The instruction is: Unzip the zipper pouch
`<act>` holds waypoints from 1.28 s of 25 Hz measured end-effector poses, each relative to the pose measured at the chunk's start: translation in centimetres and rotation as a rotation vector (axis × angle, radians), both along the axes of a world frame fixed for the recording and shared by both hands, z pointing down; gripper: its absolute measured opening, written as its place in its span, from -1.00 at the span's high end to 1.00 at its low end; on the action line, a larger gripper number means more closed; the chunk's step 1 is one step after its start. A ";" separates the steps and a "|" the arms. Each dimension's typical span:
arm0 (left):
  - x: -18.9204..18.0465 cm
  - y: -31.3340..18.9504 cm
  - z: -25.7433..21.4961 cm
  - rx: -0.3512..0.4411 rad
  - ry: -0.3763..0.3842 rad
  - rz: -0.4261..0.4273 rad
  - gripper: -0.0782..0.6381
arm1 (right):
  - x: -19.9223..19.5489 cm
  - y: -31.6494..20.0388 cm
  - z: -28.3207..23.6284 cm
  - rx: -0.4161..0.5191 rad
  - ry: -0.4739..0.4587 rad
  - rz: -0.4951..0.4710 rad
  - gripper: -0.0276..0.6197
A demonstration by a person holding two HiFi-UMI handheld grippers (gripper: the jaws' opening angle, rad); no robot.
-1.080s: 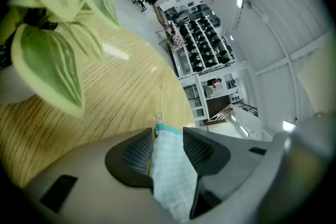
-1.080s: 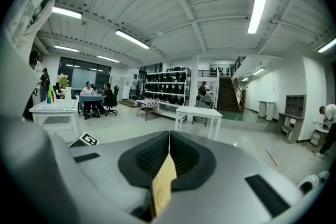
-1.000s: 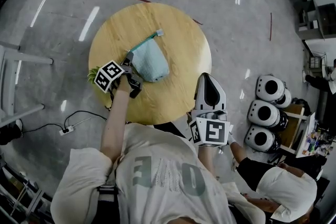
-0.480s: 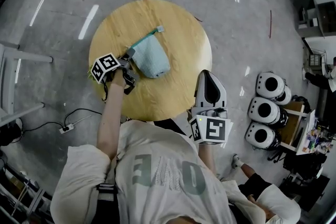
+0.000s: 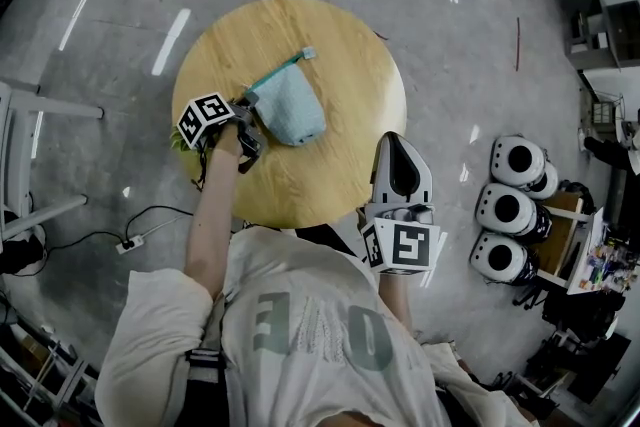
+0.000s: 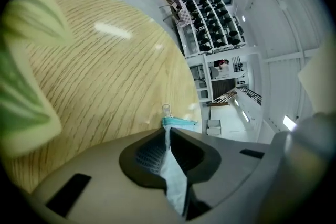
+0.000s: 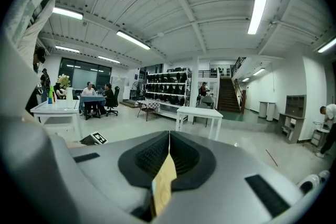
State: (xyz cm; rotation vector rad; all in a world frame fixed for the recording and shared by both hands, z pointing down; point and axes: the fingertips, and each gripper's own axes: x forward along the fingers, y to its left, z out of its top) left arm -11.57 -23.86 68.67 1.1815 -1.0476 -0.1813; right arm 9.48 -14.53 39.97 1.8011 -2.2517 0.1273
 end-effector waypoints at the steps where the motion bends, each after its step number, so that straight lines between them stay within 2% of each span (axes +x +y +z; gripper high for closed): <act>1: 0.0 0.0 0.0 -0.003 -0.003 0.001 0.65 | 0.0 0.0 0.0 0.000 0.001 -0.004 0.82; 8: 0.1 0.0 -0.4 0.019 -0.021 0.012 0.70 | -0.2 0.3 0.0 0.001 -0.011 -0.006 0.82; 14: 1.1 -1.2 -4.2 0.134 -0.046 0.051 0.70 | -0.6 1.1 -0.8 0.031 -0.024 -0.013 0.82; 21: 2.5 -4.0 -12.2 0.348 -0.152 0.118 0.70 | 0.2 0.8 -3.9 0.126 -0.041 -0.034 0.82; 27: 1.9 -5.6 -20.9 0.563 -0.258 0.142 0.70 | -0.2 0.2 -6.8 0.214 -0.072 -0.054 0.82; 29: 1.4 -5.9 -24.4 0.652 -0.317 0.147 0.70 | -0.4 -0.3 -7.8 0.243 -0.093 -0.063 0.82; 32: 0.6 -5.9 -30.2 0.801 -0.451 0.156 0.70 | -0.8 -1.0 -9.4 0.280 -0.123 -0.085 0.82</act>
